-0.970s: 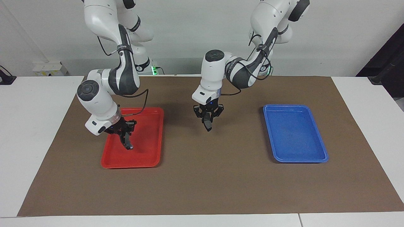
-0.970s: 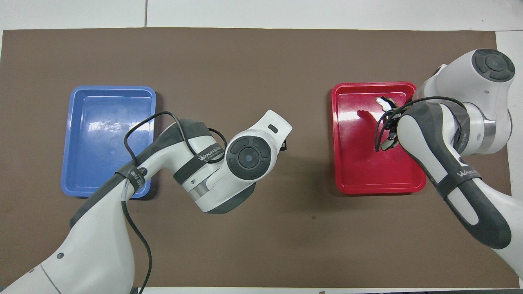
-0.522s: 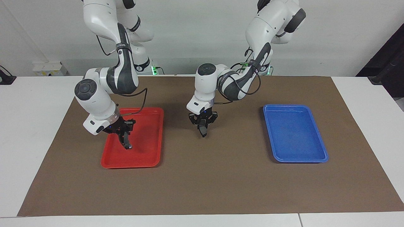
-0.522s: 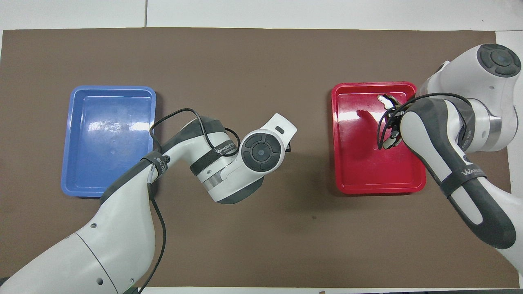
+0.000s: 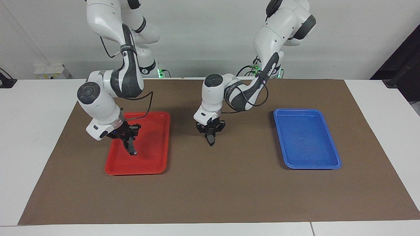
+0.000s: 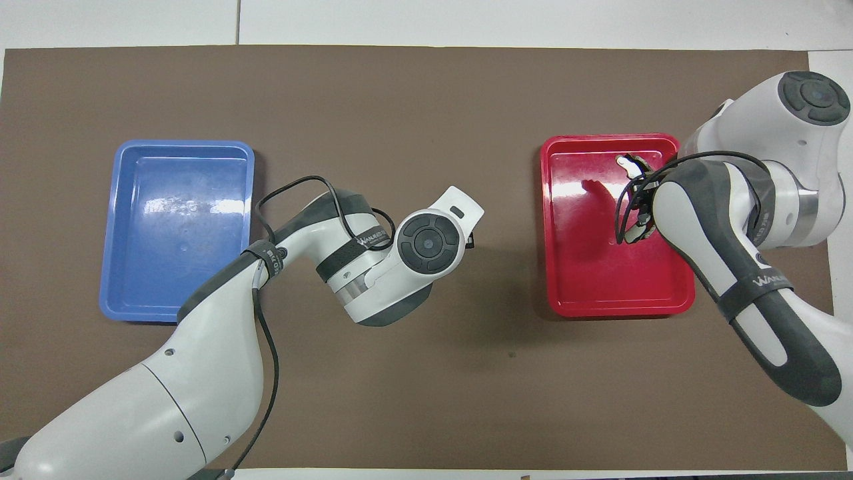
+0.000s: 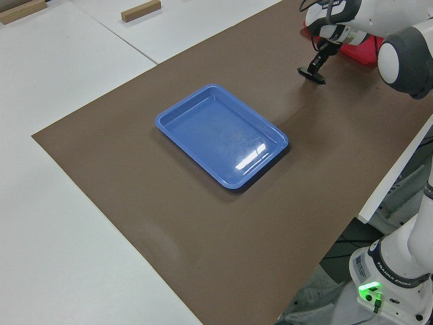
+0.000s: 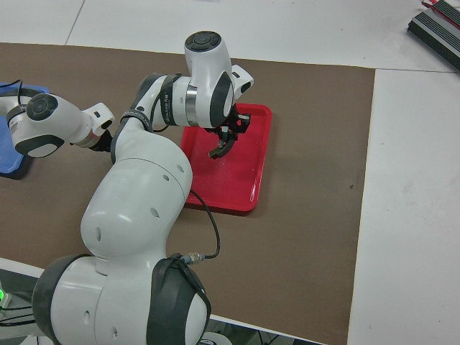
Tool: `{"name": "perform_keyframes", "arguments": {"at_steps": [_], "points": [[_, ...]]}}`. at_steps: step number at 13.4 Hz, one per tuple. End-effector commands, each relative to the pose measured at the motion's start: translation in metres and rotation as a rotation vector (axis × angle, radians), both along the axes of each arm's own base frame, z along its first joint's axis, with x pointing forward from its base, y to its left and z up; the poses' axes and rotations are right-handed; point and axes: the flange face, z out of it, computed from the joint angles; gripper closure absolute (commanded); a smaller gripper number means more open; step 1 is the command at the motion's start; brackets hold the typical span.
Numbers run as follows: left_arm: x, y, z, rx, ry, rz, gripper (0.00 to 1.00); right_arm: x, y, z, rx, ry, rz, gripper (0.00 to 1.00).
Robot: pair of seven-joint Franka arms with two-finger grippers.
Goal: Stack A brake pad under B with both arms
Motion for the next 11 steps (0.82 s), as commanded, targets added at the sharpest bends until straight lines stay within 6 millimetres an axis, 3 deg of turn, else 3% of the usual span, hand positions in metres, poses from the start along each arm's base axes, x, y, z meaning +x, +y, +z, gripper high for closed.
{"name": "perform_keyframes", "arguments": {"at_steps": [1,5,6,9,11], "points": [[0.013,-0.005,-0.001,-0.003,-0.025,0.018,0.42,0.002,-0.004,0.007,0.016,0.002,0.009,1.00],[0.029,0.002,0.022,0.012,-0.054,0.036,0.15,0.006,0.003,0.020,0.019,0.006,0.019,1.00],[0.037,0.004,0.043,0.029,-0.068,0.047,0.12,0.006,0.006,0.022,0.019,0.007,0.024,1.00],[0.046,0.026,0.079,0.115,-0.065,0.049,0.05,0.008,0.026,0.035,0.066,0.005,0.024,1.00],[0.051,0.058,0.116,0.174,-0.041,0.053,0.02,0.011,0.048,0.043,0.082,0.004,0.032,1.00]]}}
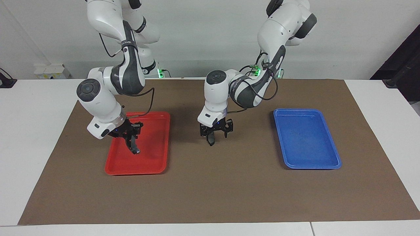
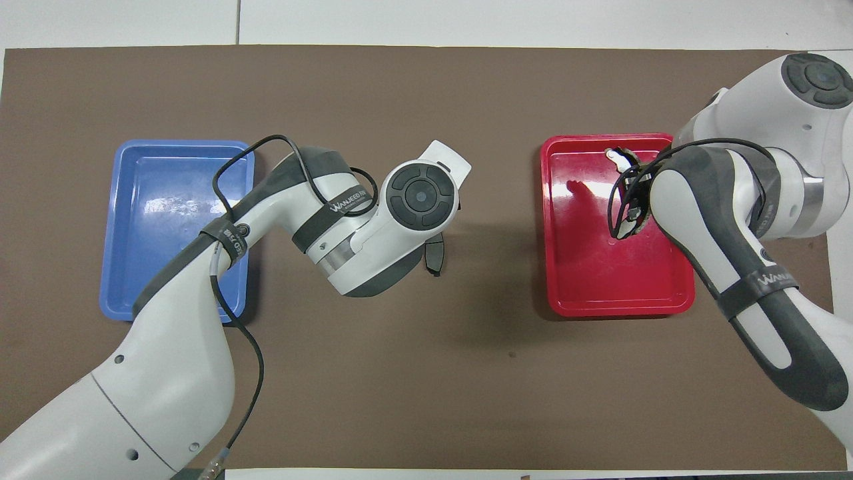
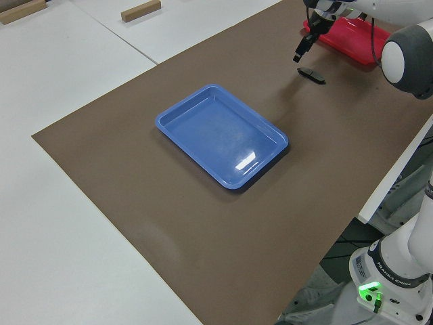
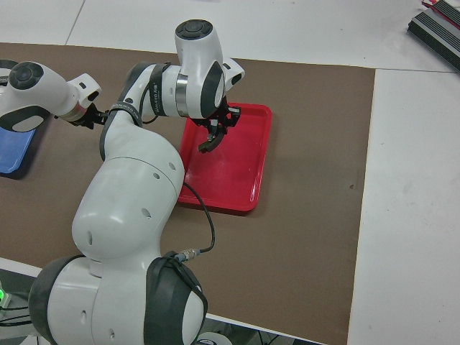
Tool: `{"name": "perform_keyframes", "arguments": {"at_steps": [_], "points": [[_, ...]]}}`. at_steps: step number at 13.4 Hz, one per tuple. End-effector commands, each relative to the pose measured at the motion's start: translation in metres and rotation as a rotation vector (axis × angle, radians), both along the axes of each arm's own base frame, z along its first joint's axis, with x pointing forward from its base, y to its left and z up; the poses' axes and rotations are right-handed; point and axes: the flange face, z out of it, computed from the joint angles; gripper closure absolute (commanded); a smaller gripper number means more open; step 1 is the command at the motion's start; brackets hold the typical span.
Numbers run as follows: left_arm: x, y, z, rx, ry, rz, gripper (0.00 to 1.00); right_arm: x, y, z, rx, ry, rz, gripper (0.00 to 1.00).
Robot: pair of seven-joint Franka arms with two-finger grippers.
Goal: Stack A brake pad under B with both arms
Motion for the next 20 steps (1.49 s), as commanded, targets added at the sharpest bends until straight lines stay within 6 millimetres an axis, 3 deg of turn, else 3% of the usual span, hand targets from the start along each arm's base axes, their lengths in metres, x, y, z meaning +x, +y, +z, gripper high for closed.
{"name": "perform_keyframes", "arguments": {"at_steps": [1,2,5,7,9,12,14,20], "points": [[0.002,0.048,0.059,0.081,0.041,-0.040,0.01,0.006,0.026,0.015,0.023,0.000,0.017,1.00],[0.003,0.068,0.084,0.067,0.074,-0.069,0.01,0.006,0.044,0.022,0.023,0.000,0.021,1.00],[0.009,0.162,0.160,0.047,0.135,-0.104,0.01,0.006,0.114,0.034,0.018,-0.002,-0.021,1.00],[0.008,0.244,0.204,0.008,0.187,-0.141,0.01,-0.001,0.161,0.037,0.012,-0.007,-0.054,1.00],[0.003,0.308,0.228,0.006,0.212,-0.096,0.01,-0.008,0.207,0.025,0.004,0.004,-0.094,1.00],[0.004,0.369,0.241,-0.020,0.223,-0.076,0.01,-0.024,0.264,-0.003,0.021,0.033,-0.086,1.00],[0.004,0.378,0.249,-0.034,0.186,-0.068,0.01,-0.040,0.289,-0.022,0.017,0.033,-0.080,1.00],[-0.006,0.358,0.241,-0.027,0.174,-0.093,0.01,-0.059,0.302,-0.060,0.012,0.023,-0.070,1.00]]}}
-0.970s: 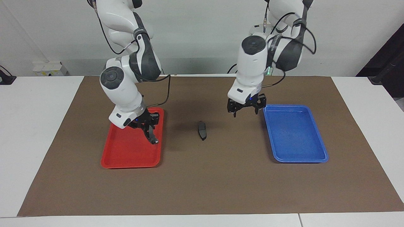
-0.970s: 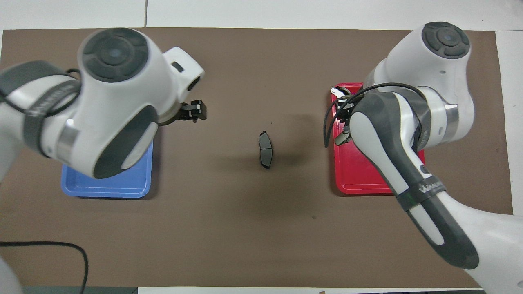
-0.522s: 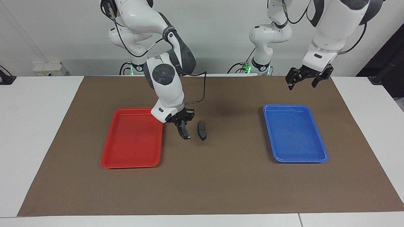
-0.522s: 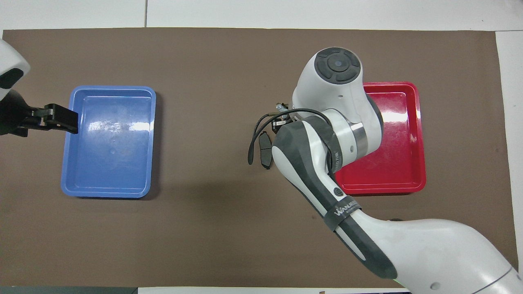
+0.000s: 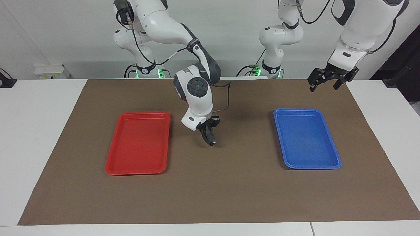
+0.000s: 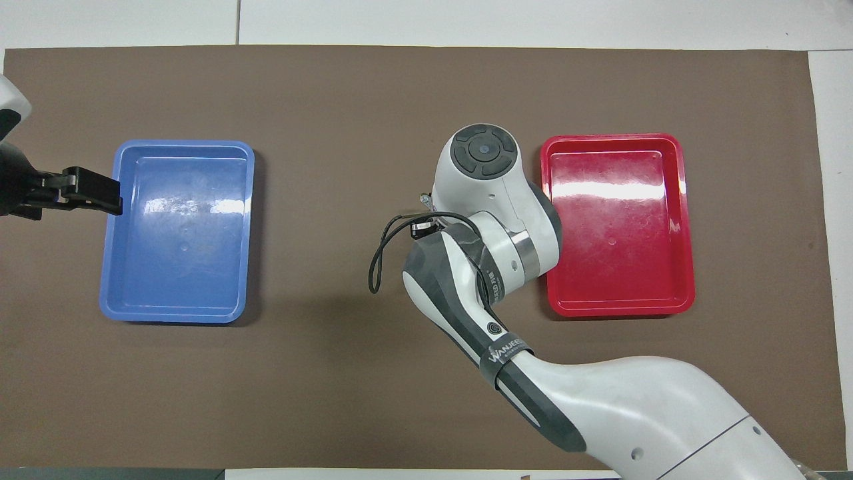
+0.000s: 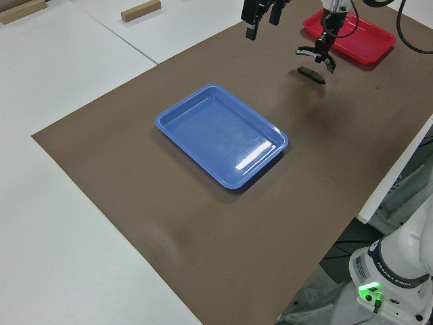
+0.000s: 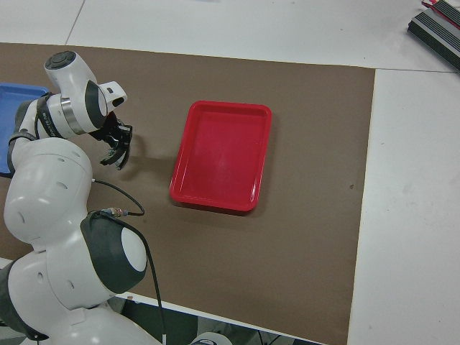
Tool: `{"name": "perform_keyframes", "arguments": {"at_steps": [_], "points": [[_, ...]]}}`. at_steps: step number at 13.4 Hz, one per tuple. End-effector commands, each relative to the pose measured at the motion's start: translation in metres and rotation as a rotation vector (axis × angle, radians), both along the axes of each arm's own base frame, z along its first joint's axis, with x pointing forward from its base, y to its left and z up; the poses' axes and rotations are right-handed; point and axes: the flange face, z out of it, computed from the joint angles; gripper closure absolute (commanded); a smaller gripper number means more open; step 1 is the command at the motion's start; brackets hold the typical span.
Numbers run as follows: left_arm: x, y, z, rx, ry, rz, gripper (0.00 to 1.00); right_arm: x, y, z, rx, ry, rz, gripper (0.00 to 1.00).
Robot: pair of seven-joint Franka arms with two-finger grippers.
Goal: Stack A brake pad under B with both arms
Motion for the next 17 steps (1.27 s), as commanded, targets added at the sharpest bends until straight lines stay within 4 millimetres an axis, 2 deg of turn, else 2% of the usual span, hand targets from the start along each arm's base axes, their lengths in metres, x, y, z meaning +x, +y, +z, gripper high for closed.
{"name": "perform_keyframes", "arguments": {"at_steps": [1,6,17], "points": [[-0.014,-0.007,-0.005,-0.009,-0.021,-0.011,0.01,-0.008,0.003,-0.005,0.020,-0.012,-0.031,1.00],[-0.010,0.000,-0.008,-0.013,-0.016,-0.003,0.01,-0.021,0.003,-0.026,0.027,-0.041,-0.030,1.00],[-0.010,0.005,-0.010,-0.043,-0.010,0.015,0.01,-0.025,0.002,-0.033,0.033,-0.058,-0.034,1.00]]}}
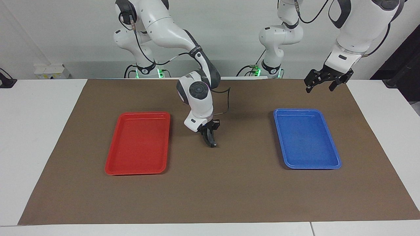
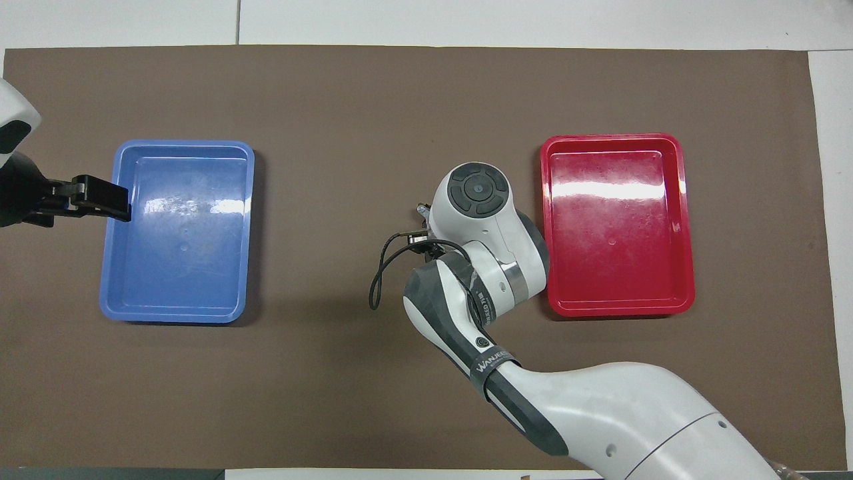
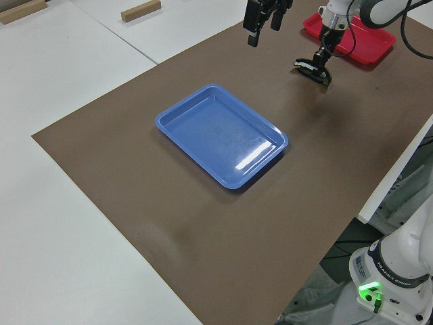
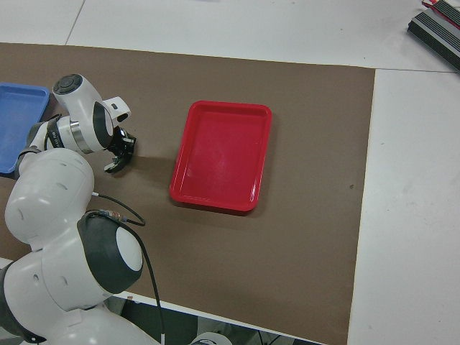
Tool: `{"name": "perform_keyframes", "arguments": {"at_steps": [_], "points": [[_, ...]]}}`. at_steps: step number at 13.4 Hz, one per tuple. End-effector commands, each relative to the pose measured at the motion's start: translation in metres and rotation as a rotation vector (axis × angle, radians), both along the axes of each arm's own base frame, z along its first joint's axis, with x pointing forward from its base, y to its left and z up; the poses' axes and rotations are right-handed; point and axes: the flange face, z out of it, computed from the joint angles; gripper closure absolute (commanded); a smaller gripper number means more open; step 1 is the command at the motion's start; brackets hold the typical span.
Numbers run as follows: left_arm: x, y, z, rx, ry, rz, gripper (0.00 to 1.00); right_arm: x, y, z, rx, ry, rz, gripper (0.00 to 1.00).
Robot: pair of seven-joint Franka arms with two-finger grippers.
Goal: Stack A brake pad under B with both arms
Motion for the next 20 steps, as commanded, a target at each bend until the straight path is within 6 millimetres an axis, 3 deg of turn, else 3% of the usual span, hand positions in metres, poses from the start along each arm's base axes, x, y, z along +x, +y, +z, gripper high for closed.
{"name": "perform_keyframes", "arguments": {"at_steps": [1,8,9,10,11,13,15,17,19,20], "points": [[-0.006,0.001,0.000,-0.017,-0.011,0.002,0.01,-0.007,-0.003,0.009,0.022,-0.006,-0.025,1.00],[-0.007,0.001,0.000,-0.017,-0.009,0.002,0.01,-0.007,-0.002,0.009,0.026,-0.015,-0.025,0.99],[-0.007,0.000,0.000,-0.017,-0.009,0.001,0.01,-0.007,-0.001,0.009,0.026,-0.014,-0.025,0.95],[-0.007,0.000,0.000,-0.017,-0.009,0.001,0.01,-0.007,-0.001,0.008,0.025,-0.013,-0.026,0.83],[-0.007,0.000,0.000,-0.017,-0.010,0.001,0.01,-0.007,-0.002,0.009,0.025,-0.014,-0.029,0.60],[-0.007,0.000,0.000,-0.017,-0.010,0.001,0.01,-0.007,0.000,0.010,0.024,-0.011,-0.028,0.00],[-0.007,0.000,0.000,-0.017,-0.010,0.001,0.01,-0.002,0.000,0.018,0.029,-0.020,-0.032,0.00],[-0.007,0.000,0.000,-0.017,-0.009,0.001,0.01,0.007,-0.012,0.045,0.044,-0.046,-0.051,0.00],[-0.007,0.000,0.000,-0.017,-0.009,0.001,0.01,0.017,-0.040,0.078,0.039,-0.061,-0.081,0.00],[-0.007,0.000,0.000,-0.017,-0.009,0.001,0.01,0.023,-0.063,0.095,0.033,-0.060,-0.107,0.00]]}}
